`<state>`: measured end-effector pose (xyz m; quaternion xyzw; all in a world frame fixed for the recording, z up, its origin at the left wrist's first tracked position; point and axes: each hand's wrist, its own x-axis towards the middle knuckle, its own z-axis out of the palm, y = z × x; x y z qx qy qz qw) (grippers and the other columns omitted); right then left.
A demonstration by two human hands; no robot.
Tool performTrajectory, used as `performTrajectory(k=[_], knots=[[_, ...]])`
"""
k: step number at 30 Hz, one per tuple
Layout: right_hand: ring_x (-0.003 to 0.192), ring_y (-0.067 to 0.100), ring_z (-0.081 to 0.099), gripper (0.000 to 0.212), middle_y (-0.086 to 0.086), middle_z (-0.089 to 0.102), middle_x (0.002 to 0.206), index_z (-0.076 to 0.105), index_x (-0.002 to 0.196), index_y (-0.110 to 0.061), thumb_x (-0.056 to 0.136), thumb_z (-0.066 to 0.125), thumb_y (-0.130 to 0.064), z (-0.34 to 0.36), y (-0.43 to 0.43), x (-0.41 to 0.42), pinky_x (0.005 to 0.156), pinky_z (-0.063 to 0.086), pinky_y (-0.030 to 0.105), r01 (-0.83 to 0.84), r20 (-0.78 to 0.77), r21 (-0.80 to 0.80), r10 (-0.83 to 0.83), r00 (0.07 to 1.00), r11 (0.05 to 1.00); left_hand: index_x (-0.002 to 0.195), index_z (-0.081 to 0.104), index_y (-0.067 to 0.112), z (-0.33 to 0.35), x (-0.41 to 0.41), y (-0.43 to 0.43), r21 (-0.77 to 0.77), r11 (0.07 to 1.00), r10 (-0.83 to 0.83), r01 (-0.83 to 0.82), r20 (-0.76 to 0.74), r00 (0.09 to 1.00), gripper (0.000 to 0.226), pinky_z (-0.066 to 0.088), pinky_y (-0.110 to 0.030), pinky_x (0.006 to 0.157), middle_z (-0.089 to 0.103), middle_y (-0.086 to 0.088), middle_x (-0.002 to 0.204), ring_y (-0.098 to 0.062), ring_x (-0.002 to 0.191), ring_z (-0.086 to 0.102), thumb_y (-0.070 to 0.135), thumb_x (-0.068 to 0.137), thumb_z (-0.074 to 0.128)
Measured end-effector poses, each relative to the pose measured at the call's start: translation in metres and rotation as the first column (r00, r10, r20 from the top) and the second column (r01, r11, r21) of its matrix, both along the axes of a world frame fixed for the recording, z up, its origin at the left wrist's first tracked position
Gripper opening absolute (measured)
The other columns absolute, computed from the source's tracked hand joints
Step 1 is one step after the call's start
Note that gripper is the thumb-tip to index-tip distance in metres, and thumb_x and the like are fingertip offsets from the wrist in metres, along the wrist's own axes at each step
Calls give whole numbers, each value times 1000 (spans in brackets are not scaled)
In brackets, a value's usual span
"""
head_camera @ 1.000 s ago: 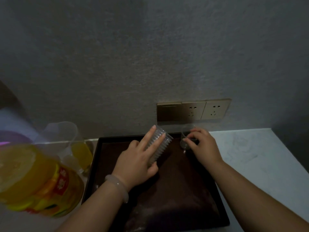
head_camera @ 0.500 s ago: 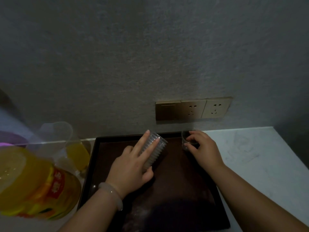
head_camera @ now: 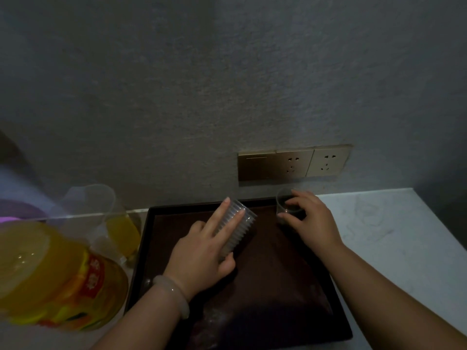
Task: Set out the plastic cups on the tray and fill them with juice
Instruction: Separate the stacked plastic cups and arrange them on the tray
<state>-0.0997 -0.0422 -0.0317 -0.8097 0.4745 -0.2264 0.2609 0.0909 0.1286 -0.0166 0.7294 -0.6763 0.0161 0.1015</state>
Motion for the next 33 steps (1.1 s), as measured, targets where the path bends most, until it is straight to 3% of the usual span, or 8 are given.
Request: performTrajectory(k=[3, 6, 9, 11, 13, 26, 30, 33], knots=[[122, 20, 51, 29, 1, 62, 126, 70, 109, -16, 83, 71, -30, 16, 14, -2, 102, 40, 37, 105, 125, -162, -85, 989, 981, 149, 1, 43, 0, 3, 4, -6, 1000, -5, 5, -8, 1000, 84, 44, -19, 45, -6, 7, 160, -16, 89, 54, 55, 75, 39], [93, 1, 56, 18, -7, 64, 100, 70, 100, -19, 86, 66, -30, 44, 38, 10, 84, 46, 18, 81, 318, -245, 1, 948, 966, 149, 0, 43, 1, 4, 8, -15, 1000, -18, 17, -30, 999, 84, 48, -22, 48, -7, 8, 160, -17, 92, 54, 55, 76, 40], [101, -4, 53, 37, -17, 58, 108, 61, 120, -31, 85, 65, -43, 61, 53, 38, 86, 42, 16, -152, 326, 199, 81, 942, 968, 150, 7, 40, 5, 2, 10, -25, 1000, -5, 5, -13, 1000, 85, 46, -22, 44, 2, 6, 160, -18, 86, 56, 53, 74, 43], [111, 3, 53, 52, -16, 57, 117, 53, 130, -35, 82, 68, -48, 63, 54, 52, 96, 43, 26, -271, 393, 554, 39, 919, 787, 150, 11, 37, 7, 3, 10, -24, 1000, -1, 1, -1, 1000, 86, 46, -22, 41, 9, 4, 159, -19, 83, 57, 52, 73, 45], [113, 11, 57, 59, -6, 60, 122, 50, 134, -33, 80, 72, -44, 58, 53, 59, 101, 45, 34, -294, 423, 640, -7, 906, 710, 150, 13, 36, 8, 3, 12, -17, 1000, -5, 5, 4, 1000, 85, 46, -23, 40, 10, 3, 159, -19, 82, 57, 51, 72, 45], [101, 17, 61, 44, -1, 60, 114, 55, 124, -33, 81, 68, -32, 60, 43, 59, 92, 51, 39, -179, 417, 571, -95, 904, 801, 151, 7, 39, 5, 4, 19, -18, 998, -55, 54, -21, 998, 88, 42, -21, 40, 8, 3, 159, -20, 84, 56, 52, 73, 46], [88, -2, 53, 39, -17, 56, 96, 50, 124, -31, 88, 64, -26, 83, 33, 47, 70, 44, 20, -92, 462, 400, -114, 880, 912, 150, 6, 41, 0, 11, 22, -5, 1000, -24, 24, -47, 999, 86, 46, -23, 40, 6, 4, 159, -18, 84, 56, 53, 74, 45], [89, -3, 52, 41, -17, 56, 98, 50, 125, -31, 88, 65, -28, 87, 34, 47, 67, 41, 19, -118, 434, 375, -62, 899, 920, 148, -5, 44, -1, 14, 21, -5, 999, -49, 49, -56, 997, 86, 49, -24, 45, -3, 6, 160, -19, 90, 54, 55, 76, 41]])
